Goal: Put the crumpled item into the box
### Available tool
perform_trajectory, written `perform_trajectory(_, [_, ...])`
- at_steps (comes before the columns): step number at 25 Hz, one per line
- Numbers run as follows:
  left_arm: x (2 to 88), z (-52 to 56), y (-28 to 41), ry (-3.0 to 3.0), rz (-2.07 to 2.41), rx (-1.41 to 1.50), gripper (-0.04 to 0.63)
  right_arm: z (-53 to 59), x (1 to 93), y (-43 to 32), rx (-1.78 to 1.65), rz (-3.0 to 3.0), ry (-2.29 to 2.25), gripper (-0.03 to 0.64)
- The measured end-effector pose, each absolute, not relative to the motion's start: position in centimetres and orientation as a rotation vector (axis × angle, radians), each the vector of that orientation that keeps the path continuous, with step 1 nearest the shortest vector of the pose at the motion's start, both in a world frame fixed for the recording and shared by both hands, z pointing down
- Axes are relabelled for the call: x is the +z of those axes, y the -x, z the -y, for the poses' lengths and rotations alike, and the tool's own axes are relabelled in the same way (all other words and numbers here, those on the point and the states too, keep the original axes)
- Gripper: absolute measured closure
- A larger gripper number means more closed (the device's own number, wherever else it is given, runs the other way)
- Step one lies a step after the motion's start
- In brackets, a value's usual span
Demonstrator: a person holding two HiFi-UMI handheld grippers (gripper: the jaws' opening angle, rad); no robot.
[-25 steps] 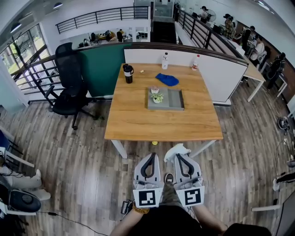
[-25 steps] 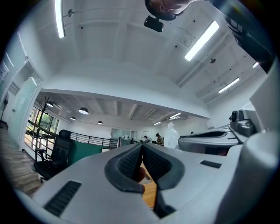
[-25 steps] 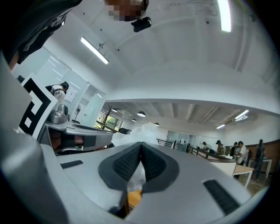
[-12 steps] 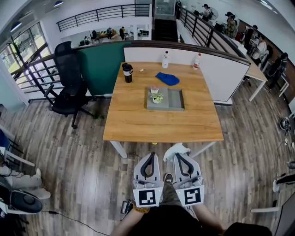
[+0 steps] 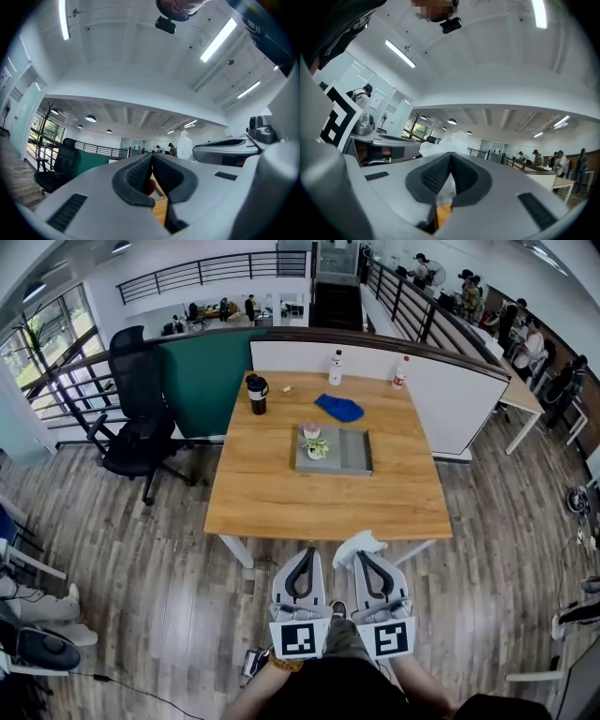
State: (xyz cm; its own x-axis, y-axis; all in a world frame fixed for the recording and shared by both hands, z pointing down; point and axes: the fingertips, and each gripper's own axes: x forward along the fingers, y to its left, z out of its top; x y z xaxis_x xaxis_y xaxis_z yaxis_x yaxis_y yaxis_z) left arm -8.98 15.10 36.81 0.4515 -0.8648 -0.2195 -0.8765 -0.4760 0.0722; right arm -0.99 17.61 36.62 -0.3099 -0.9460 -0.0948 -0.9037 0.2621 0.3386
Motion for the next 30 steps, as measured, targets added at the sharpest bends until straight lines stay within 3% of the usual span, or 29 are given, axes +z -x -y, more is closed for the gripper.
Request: perform_trajectory(30, [37.0, -9.1, 6.3, 2.582, -1.631, 0.290, 0.572, -10.4, 36.1, -1.7, -0.491, 2.474, -1.766, 0.611])
